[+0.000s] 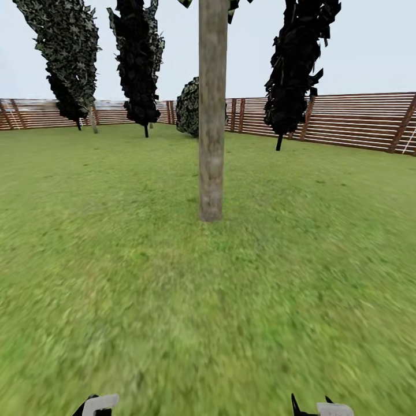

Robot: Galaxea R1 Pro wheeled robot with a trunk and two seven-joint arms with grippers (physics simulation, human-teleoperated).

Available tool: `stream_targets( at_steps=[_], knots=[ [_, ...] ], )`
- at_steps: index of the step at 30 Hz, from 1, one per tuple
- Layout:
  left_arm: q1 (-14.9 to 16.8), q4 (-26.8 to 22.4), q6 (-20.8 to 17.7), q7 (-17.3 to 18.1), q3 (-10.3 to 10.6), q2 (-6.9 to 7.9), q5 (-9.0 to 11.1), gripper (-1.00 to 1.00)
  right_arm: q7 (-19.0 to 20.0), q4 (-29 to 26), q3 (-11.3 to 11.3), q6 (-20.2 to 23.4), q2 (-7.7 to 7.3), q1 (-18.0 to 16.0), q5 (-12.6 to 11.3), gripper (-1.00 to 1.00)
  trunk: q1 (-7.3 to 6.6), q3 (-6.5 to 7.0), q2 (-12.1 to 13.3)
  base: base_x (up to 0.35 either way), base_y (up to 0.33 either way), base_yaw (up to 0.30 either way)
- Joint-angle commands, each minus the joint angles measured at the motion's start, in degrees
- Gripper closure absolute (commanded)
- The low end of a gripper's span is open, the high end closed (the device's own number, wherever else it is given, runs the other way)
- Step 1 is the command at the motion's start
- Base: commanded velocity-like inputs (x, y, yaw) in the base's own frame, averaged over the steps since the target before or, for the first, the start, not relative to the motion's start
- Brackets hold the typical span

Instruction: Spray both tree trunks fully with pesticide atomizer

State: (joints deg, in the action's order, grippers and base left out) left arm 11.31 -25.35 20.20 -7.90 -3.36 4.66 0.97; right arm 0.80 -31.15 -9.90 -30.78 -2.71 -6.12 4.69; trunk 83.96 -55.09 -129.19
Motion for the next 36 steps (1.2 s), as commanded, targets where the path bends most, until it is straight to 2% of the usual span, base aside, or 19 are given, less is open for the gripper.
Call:
stream_targets(
  at_steps=[1,36],
  knots=[
    [0.03,0.03,0.19,-0.09,0.01,0.00,0.08,1.00,0.08,0.04,-0.29,-0.17,0.06,-0.04,0.49,-1.00,0.02,-0.05,-0.02,0.339,0.000,0.000],
    [0.03,0.03,0.20,-0.09,0.00,0.00,0.08,1.00,0.08,0.04,-0.29,-0.24,0.07,-0.04,0.49,-1.00,0.02,-0.05,-0.02,0.338,0.000,0.000]
  ],
)
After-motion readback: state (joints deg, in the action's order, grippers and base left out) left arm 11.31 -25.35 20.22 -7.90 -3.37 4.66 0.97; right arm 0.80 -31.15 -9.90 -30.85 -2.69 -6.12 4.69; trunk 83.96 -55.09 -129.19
